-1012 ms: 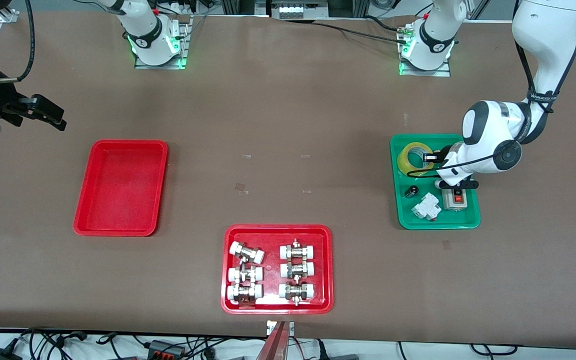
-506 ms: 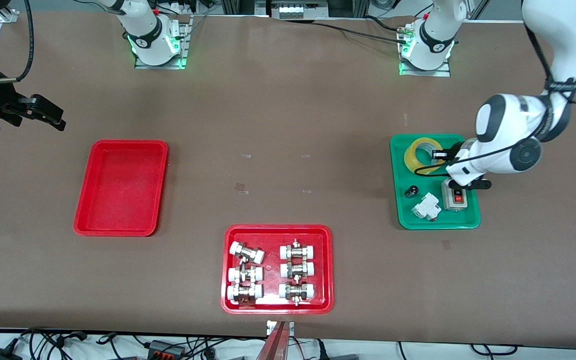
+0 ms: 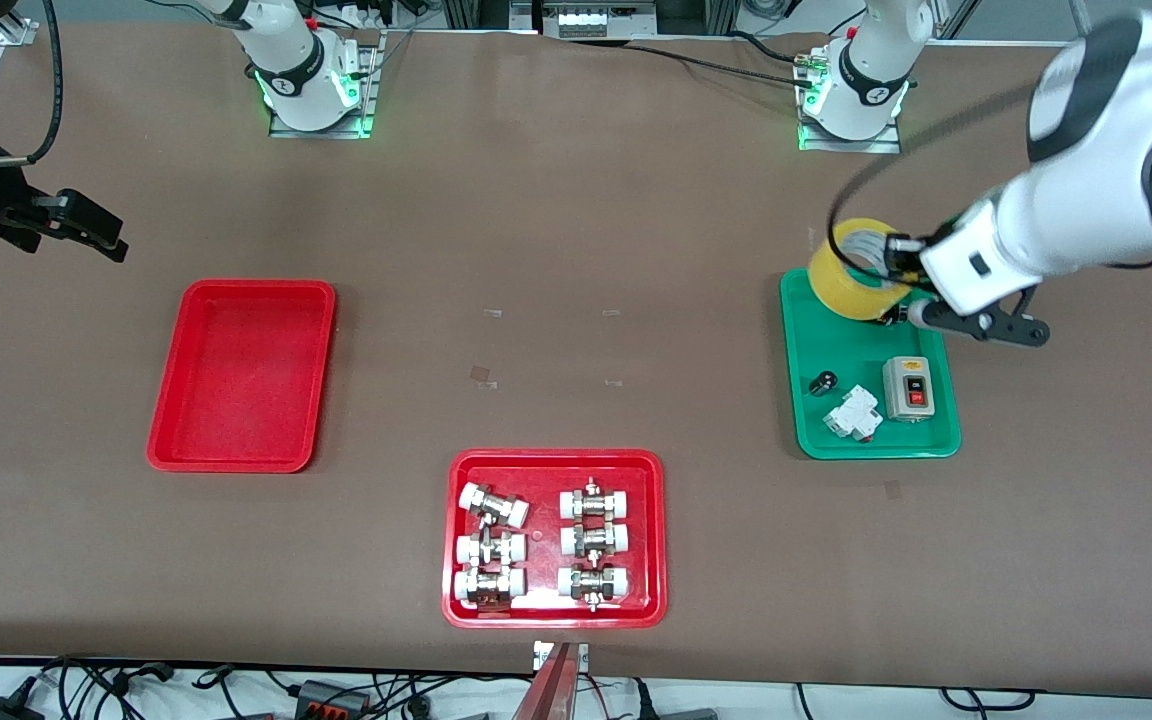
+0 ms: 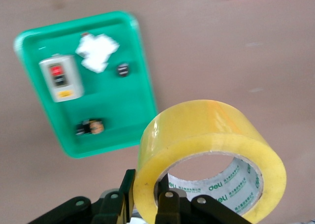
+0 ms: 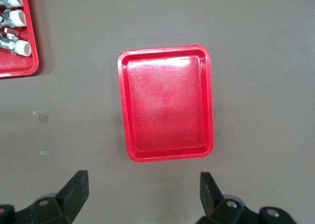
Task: Left arm passes tape to right arm into tray
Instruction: 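Lift the tape roll with the left gripper and carry it toward the table middle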
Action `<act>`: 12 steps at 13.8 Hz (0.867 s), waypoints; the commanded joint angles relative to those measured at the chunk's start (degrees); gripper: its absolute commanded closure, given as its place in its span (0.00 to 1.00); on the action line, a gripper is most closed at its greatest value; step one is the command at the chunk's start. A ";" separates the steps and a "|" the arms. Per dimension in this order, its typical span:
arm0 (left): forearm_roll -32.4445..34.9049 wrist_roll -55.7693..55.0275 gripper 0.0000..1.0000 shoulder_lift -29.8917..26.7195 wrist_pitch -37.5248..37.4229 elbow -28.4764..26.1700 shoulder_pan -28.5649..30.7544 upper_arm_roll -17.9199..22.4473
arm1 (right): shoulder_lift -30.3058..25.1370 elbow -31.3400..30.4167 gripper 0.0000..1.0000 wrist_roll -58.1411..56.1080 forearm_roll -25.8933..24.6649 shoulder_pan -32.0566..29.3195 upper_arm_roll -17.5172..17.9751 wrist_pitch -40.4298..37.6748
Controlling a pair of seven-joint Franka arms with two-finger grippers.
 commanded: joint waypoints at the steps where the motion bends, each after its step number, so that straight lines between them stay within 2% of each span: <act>1: -7.31 -6.95 1.00 7.32 1.07 4.33 -3.87 -1.58 | 0.33 0.73 0.00 -0.78 -0.18 -0.51 0.22 -0.61; 3: -7.69 -13.97 1.00 12.05 9.06 6.25 -10.64 -1.23 | 0.77 0.12 0.00 -0.78 -0.18 -0.42 0.22 -0.87; 7: -7.78 -33.65 1.00 25.23 24.44 14.42 -22.94 -1.32 | 0.94 -1.38 0.00 -0.96 0.69 -0.15 0.39 -2.88; 9: -7.78 -42.53 1.00 28.93 33.56 15.75 -27.08 -1.23 | 1.30 -1.29 0.00 -3.14 7.51 -0.50 0.30 -5.52; 12: -7.95 -50.11 1.00 32.80 47.19 15.75 -30.86 -1.31 | 2.70 -1.38 0.00 -10.87 16.22 -0.68 0.13 -7.37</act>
